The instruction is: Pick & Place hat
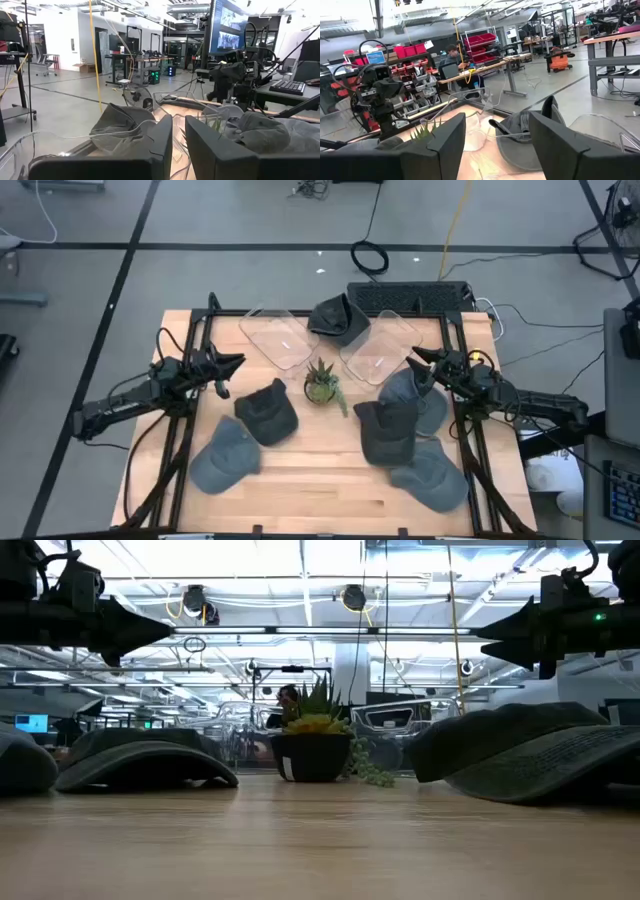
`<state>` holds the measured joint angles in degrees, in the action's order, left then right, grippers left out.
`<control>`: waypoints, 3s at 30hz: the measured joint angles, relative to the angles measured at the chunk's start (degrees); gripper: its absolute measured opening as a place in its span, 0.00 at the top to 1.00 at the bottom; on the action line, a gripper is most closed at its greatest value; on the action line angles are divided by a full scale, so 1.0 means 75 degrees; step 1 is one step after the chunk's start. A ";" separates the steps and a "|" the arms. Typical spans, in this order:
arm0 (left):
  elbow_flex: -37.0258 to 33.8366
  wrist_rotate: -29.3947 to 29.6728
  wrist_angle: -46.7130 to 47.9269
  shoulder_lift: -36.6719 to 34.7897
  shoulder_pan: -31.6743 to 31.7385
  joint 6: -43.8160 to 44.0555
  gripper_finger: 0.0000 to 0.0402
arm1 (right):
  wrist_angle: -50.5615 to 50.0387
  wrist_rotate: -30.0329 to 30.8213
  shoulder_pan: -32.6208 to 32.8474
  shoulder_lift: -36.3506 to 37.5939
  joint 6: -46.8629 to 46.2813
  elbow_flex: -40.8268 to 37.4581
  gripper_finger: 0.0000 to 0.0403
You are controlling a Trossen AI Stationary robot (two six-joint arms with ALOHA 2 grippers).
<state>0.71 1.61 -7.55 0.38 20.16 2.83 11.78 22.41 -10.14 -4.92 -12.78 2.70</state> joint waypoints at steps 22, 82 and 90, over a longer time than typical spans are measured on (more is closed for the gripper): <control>-0.0003 0.0000 0.0003 0.0000 0.0000 0.0000 0.84 | 0.0001 0.0000 0.0001 -0.0002 0.0000 0.0000 0.48; -0.0001 0.0000 0.0000 0.0000 -0.0002 0.0000 0.84 | -0.2493 -0.0146 -0.0002 -0.1442 0.0180 0.2730 0.26; -0.0002 -0.0001 0.0000 -0.0001 -0.0002 0.0000 0.84 | -0.3280 -0.0149 -0.0002 -0.3002 0.0177 0.4686 0.24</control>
<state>0.70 1.60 -7.55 0.37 20.15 2.83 -12.82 21.29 -10.15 -27.43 -11.45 37.84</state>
